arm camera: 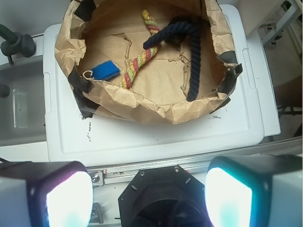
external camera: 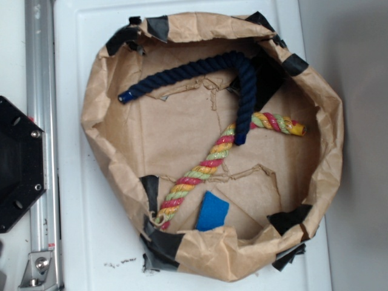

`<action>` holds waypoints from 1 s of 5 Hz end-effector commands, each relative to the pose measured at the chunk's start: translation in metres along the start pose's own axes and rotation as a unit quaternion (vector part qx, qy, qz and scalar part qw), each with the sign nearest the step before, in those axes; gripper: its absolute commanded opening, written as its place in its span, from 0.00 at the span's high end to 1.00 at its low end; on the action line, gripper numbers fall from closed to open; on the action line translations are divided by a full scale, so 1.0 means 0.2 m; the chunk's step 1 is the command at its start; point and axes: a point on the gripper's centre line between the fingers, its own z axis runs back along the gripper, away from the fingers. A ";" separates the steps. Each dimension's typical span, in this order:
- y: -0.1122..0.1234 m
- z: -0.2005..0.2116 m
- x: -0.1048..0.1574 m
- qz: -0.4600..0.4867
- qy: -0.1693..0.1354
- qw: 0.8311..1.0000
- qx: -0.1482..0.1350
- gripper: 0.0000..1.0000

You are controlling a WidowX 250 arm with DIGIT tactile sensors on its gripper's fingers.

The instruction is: Grab the blue rope.

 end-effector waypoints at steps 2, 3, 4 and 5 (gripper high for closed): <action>0.10 -0.15 0.24 0.120 -0.069 0.990 0.035 0.00; 0.13 -0.24 0.42 0.239 -0.139 0.960 0.051 0.00; 0.15 -0.40 0.57 0.341 -0.223 0.904 0.127 0.00; 0.22 -0.59 0.68 0.435 -0.206 0.865 0.143 0.00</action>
